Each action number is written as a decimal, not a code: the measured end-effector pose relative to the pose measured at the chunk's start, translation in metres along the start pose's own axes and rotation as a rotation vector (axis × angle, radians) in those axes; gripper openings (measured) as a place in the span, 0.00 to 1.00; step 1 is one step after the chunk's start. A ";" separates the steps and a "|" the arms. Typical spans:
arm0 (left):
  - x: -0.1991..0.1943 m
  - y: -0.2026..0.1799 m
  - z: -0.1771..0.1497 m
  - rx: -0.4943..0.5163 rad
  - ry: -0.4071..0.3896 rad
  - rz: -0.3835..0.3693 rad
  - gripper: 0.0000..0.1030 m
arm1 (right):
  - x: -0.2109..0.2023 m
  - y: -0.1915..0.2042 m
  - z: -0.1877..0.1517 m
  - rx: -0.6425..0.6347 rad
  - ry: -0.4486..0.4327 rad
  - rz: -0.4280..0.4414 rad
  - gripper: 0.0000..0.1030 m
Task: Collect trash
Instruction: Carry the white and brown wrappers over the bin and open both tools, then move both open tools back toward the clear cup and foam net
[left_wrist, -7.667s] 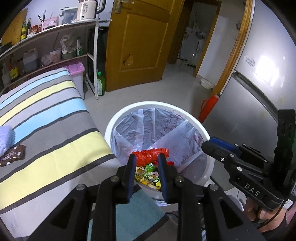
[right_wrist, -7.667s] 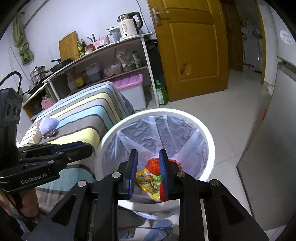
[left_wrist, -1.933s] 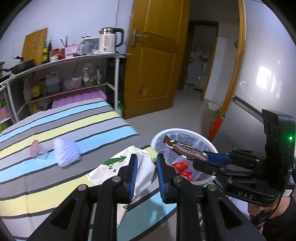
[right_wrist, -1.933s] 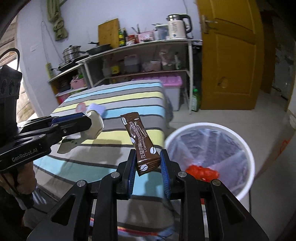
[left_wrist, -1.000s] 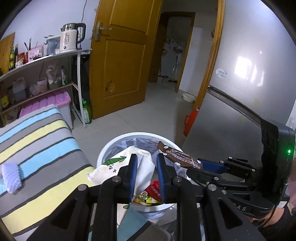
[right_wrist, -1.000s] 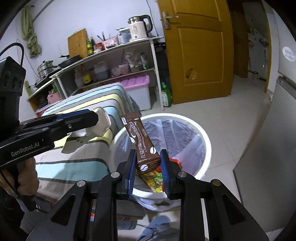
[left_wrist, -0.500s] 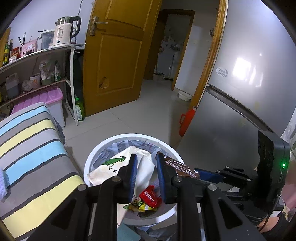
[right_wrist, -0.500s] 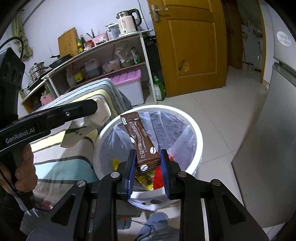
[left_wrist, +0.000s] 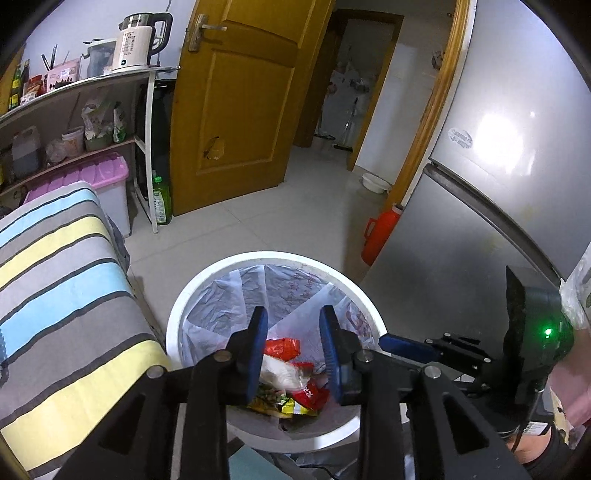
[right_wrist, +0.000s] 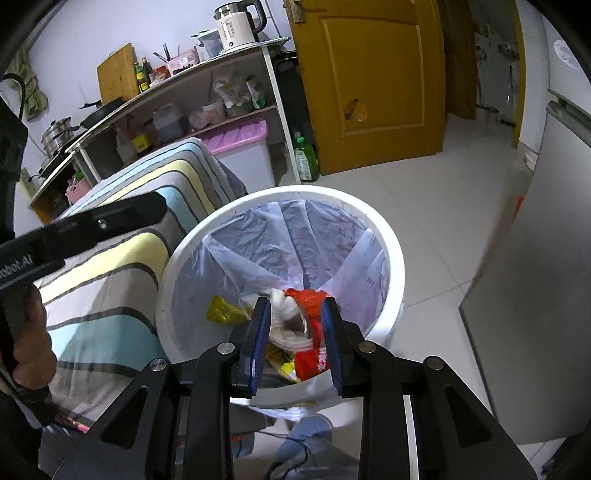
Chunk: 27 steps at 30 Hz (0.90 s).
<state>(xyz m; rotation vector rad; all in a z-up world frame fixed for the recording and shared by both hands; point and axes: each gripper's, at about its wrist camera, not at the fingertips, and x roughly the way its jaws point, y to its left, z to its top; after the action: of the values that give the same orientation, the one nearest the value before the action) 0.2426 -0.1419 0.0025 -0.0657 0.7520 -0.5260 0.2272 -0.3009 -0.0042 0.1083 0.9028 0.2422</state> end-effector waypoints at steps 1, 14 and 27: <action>-0.002 0.001 -0.001 -0.001 -0.003 0.003 0.30 | 0.000 0.000 0.000 -0.001 0.001 -0.001 0.32; -0.041 0.008 -0.017 -0.012 -0.051 0.045 0.30 | -0.030 0.023 0.000 -0.038 -0.060 0.001 0.36; -0.105 0.030 -0.047 -0.075 -0.115 0.145 0.30 | -0.063 0.087 -0.001 -0.144 -0.130 0.094 0.36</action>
<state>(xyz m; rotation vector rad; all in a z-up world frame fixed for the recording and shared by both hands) 0.1608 -0.0597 0.0269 -0.1092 0.6586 -0.3534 0.1752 -0.2329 0.0603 0.0323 0.7493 0.3825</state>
